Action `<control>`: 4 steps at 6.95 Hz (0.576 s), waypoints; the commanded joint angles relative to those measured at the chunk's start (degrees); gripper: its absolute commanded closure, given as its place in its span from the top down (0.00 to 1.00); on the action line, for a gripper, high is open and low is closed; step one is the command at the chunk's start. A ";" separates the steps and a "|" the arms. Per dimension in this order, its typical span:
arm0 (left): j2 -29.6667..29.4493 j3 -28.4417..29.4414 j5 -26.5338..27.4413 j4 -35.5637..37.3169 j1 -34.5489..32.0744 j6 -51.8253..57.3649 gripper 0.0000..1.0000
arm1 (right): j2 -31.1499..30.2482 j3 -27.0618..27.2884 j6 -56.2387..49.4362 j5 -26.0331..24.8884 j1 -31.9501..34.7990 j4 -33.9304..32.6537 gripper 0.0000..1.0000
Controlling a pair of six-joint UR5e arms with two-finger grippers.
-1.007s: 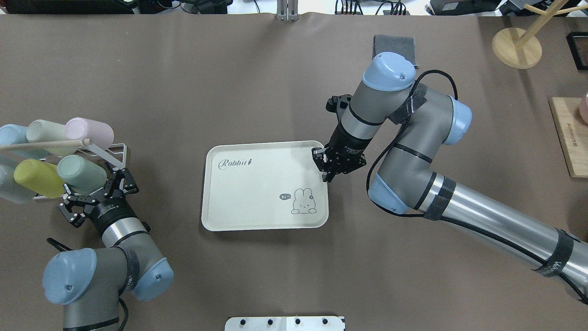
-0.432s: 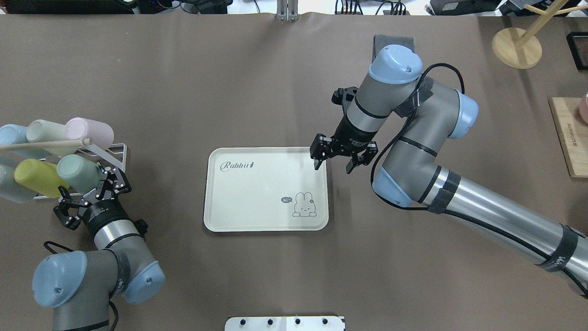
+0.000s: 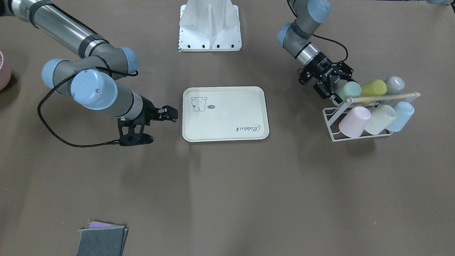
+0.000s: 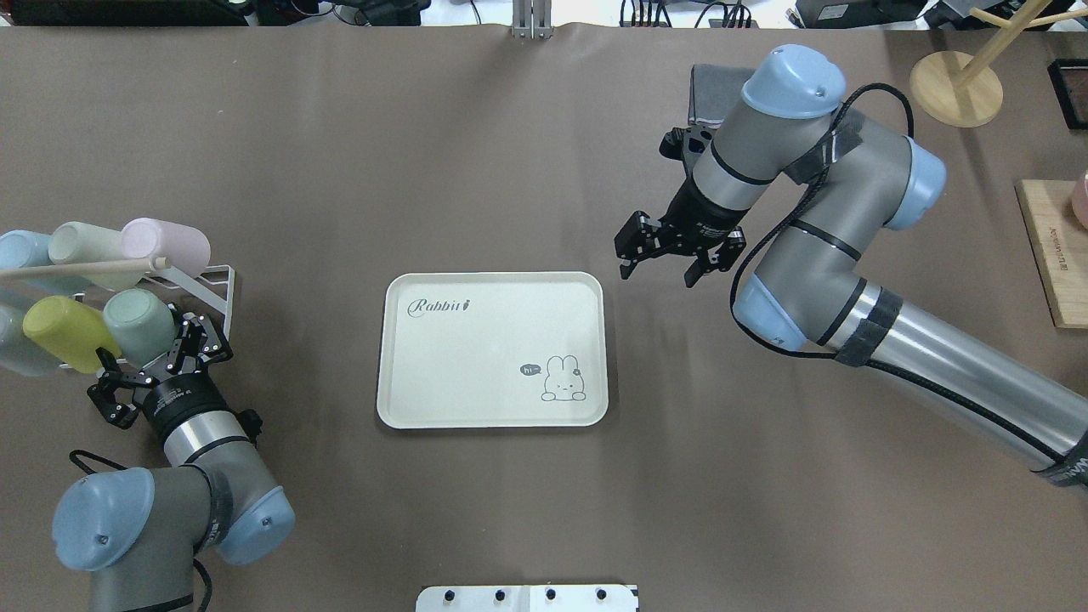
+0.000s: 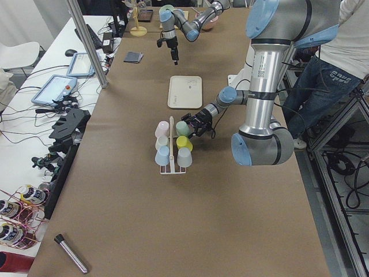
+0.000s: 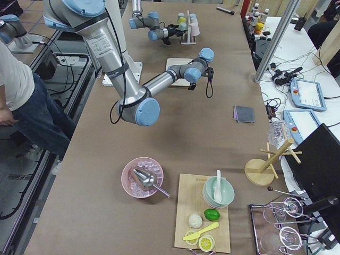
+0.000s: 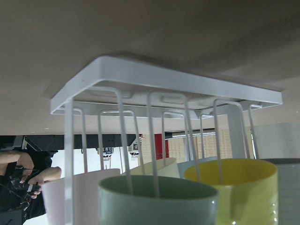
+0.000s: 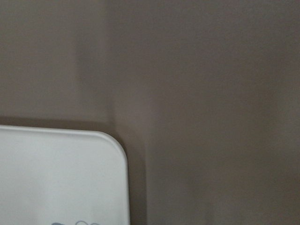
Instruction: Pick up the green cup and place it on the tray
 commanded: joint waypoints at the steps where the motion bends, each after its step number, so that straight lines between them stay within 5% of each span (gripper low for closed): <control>1: -0.49 2.05 -0.04 -0.47 0.32 0.14 0.97 | -5.29 4.19 -7.16 0.36 3.51 -0.09 1.00; 4: -1.81 2.85 0.05 -0.48 0.41 0.76 0.97 | -15.46 11.75 -19.45 0.36 9.04 -0.17 1.00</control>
